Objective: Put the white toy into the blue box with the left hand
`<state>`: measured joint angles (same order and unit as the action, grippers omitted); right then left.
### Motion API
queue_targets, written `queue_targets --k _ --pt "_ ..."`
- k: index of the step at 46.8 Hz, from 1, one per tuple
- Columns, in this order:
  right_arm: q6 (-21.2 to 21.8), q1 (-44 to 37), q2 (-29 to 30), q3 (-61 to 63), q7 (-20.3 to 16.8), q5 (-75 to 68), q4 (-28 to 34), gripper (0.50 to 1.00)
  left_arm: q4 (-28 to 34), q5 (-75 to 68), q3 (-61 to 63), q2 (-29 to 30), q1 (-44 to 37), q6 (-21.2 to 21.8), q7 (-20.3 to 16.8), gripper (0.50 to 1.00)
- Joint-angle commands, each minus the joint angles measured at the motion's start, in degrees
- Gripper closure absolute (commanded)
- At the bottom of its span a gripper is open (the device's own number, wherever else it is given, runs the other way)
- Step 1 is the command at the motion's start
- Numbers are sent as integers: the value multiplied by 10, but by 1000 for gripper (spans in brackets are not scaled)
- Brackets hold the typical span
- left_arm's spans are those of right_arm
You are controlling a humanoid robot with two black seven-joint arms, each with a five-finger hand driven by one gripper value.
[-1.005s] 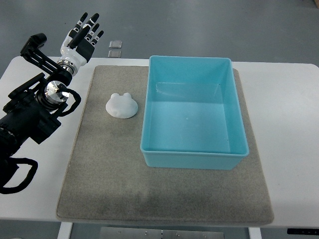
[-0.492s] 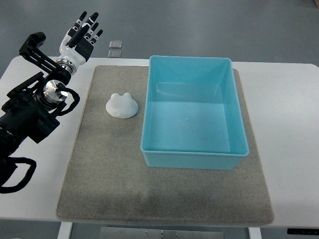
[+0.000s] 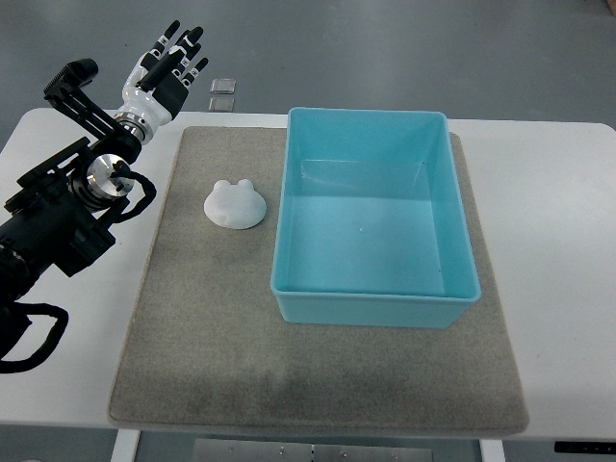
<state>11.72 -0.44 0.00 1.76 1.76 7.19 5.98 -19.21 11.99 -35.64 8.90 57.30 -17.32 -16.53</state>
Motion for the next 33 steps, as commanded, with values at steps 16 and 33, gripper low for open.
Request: queue_targets --k 16,33 --pt "0 0 0 0 0 0 0 564 -75 -159 7 25 -5 13 3 508" --pt "0 0 0 0 0 0 0 564 -120 -184 155 89 21 19 3 508"
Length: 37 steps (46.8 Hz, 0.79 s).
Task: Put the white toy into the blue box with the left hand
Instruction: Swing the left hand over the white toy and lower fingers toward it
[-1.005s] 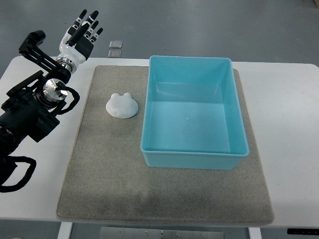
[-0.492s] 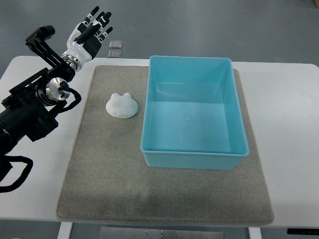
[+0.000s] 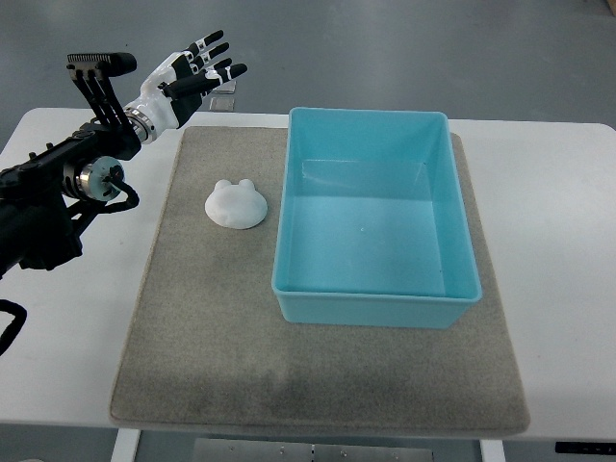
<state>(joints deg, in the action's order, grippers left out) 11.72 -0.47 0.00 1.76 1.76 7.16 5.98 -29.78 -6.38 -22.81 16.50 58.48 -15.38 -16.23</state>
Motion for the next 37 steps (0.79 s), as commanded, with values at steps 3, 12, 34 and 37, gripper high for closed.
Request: queue_targets --k 3,12,34,37 --pt "0 0 0 0 0 0 0 564 -31 -2 58 31 23 0 1 508" --pt "0 0 0 0 0 0 0 564 -91 -74 138 81 66 0 1 508" --pt "1 0 0 0 0 0 0 564 -169 -335 153 159 96 -83 0 508" --pt "1 0 0 0 0 0 0 564 -180 -345 156 162 100 -95 1 508"
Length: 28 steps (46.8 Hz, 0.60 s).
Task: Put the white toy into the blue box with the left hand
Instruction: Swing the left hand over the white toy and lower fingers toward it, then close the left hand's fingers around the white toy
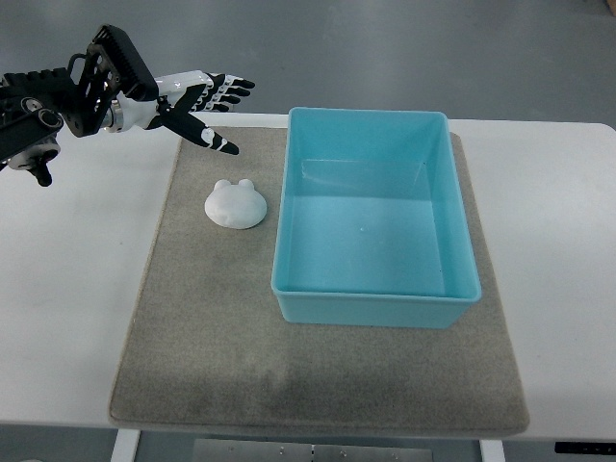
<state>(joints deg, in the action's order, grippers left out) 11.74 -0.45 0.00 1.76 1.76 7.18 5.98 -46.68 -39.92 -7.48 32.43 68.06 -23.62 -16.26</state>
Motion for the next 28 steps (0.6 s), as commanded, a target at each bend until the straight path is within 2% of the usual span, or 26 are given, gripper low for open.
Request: queue_targets --k 1,9,18,28 --pt "0 0 0 0 0 -1 0 564 -15 -19 3 4 6 -15 1 508" --pt "-1 0 0 0 0 0 0 564 -30 -140 2 11 6 -19 -3 508" --pt "-1 -1 0 0 0 -1 0 564 -67 -185 4 13 6 -42 -3 508" --pt "0 0 0 0 0 0 0 564 -99 -278 0 18 6 -42 -3 508"
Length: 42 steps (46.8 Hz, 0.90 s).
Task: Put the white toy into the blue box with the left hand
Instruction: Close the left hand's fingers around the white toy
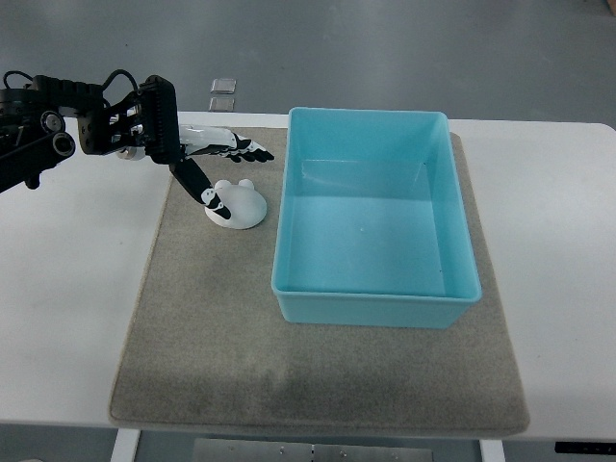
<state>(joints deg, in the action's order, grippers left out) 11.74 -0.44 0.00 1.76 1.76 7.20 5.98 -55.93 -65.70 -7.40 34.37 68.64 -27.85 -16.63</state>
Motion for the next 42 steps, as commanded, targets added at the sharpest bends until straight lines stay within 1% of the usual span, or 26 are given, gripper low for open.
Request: queue_targets --k 1,4,10,19,25,30,42 --pt "0 0 0 0 0 0 0 564 -8 -27 0 -1 0 2 0 508" --pt "0 -1 0 0 0 0 0 564 -9 -48 -1 -2 0 3 0 508" --pt "0 0 0 0 0 0 0 562 -9 -79 -1 -6 -2 17 1 508" --pt "0 0 0 0 0 -1 0 564 -8 -104 1 -11 -6 24 1 510" --pt "0 0 0 0 0 0 0 564 -9 -130 2 -14 -9 51 0 510" --pt "0 0 0 0 0 0 0 564 -9 -145 2 -15 -10 56 0 510" --pt "0 0 0 0 0 -1 0 564 -8 -145 2 -15 -14 63 0 536"
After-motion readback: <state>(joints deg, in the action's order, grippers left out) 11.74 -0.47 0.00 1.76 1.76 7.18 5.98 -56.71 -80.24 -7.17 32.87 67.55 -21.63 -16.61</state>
